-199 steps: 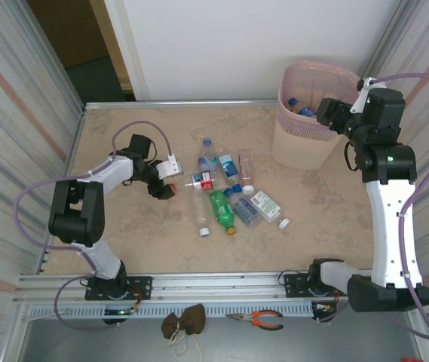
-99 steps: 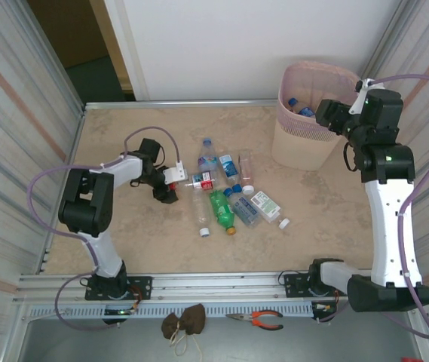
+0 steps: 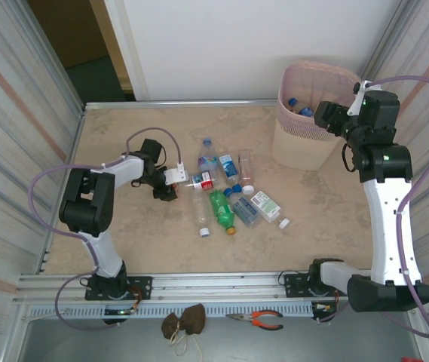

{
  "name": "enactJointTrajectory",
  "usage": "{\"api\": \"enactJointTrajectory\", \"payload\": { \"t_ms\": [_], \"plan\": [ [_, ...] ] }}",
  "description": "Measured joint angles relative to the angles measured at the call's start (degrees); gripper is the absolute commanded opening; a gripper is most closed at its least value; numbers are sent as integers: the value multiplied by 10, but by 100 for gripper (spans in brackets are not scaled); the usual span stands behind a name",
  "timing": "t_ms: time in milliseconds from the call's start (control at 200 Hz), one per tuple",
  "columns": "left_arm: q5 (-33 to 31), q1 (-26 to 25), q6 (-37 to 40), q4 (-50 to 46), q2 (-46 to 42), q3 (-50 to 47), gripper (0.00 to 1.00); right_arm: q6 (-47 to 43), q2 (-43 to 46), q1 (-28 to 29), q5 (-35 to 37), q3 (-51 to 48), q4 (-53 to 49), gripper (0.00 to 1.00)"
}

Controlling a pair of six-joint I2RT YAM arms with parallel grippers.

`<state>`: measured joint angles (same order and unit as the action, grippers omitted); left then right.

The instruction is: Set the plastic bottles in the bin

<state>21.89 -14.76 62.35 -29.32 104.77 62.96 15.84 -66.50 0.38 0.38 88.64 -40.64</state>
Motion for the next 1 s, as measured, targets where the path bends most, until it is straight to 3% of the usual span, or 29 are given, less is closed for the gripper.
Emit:
{"api": "enactJointTrajectory", "payload": {
  "t_ms": [135, 356, 706, 1002],
  "plan": [
    [-1, 0, 3, 0, -1, 0, 25, 0, 1, 0, 0, 0, 0, 78],
    [-7, -1, 4, 0, -26, 0, 19, 0, 13, 0, 0, 0, -1, 78],
    [2, -3, -23, 0, -135, 0, 18, 2, 26, 0, -10, 0, -1, 79],
    [95, -5, -161, 53, -217, 4, 18, 2, 85, 0, -153, -67, 79, 82]
  ]
}}
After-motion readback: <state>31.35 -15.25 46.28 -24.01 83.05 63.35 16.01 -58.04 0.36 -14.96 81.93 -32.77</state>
